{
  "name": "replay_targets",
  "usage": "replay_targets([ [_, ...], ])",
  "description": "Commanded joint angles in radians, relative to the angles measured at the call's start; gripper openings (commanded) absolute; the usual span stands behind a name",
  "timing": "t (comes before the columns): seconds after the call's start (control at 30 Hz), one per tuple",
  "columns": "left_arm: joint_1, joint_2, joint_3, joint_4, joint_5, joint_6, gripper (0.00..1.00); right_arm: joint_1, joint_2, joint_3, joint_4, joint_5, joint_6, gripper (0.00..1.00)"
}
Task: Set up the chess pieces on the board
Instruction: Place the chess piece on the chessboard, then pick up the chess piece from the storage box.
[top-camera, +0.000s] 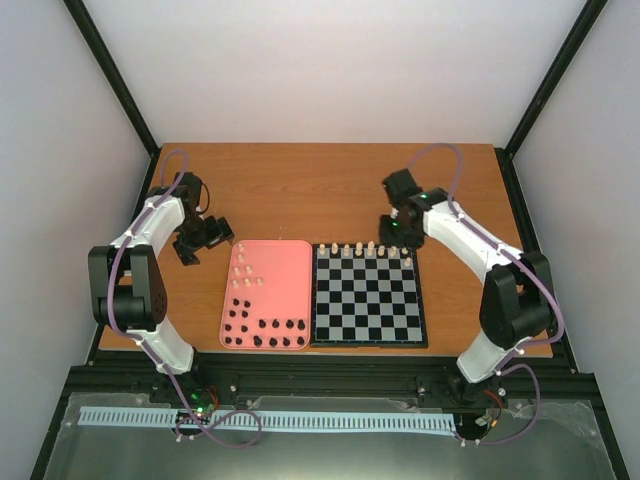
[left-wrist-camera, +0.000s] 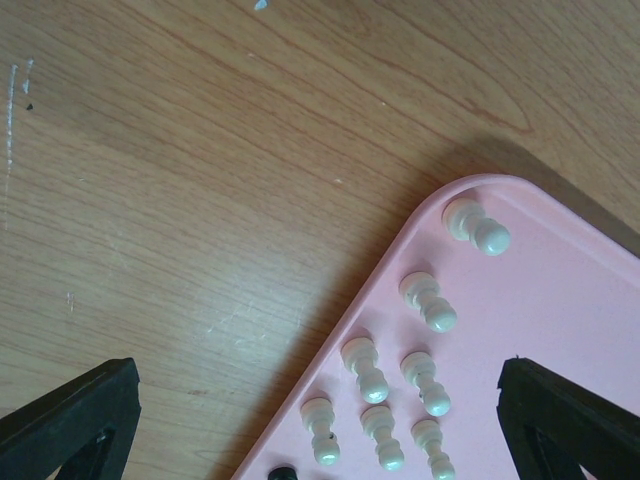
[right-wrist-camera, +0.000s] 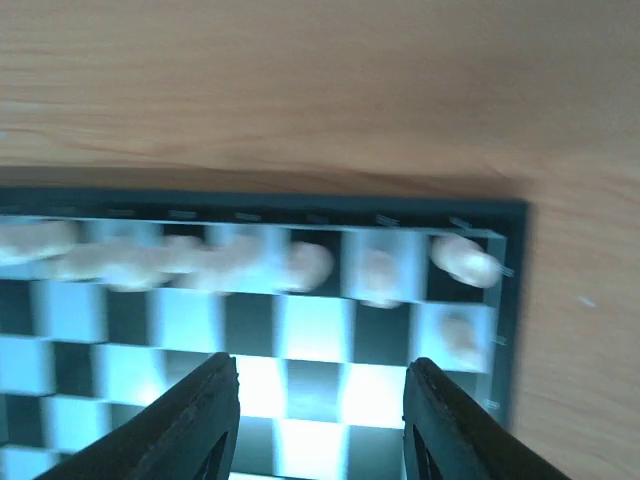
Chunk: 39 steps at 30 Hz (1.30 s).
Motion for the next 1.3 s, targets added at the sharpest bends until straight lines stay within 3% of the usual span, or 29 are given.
replay_targets([
  [0.0,0.008,-0.002,0.028,0.005,0.014,0.008,1.00,0.172,0.053,0.181,-0.072,0.012,-0.034,0.46],
  [0.23,0.008,-0.008,0.025,0.003,0.011,0.004,1.00,0.419,0.389,0.565,-0.078,-0.066,-0.163,0.50],
  [0.5,0.008,-0.019,0.013,0.004,0.009,0.004,1.00,0.544,0.685,0.918,-0.138,-0.210,-0.303,0.50],
  [0.77,0.008,-0.025,0.006,0.009,0.010,0.002,1.00,0.616,0.769,0.943,-0.161,-0.268,-0.364,0.50],
  [1.27,0.008,-0.033,0.008,0.004,0.002,0.004,1.00,0.623,0.867,1.020,-0.177,-0.288,-0.377,0.47],
])
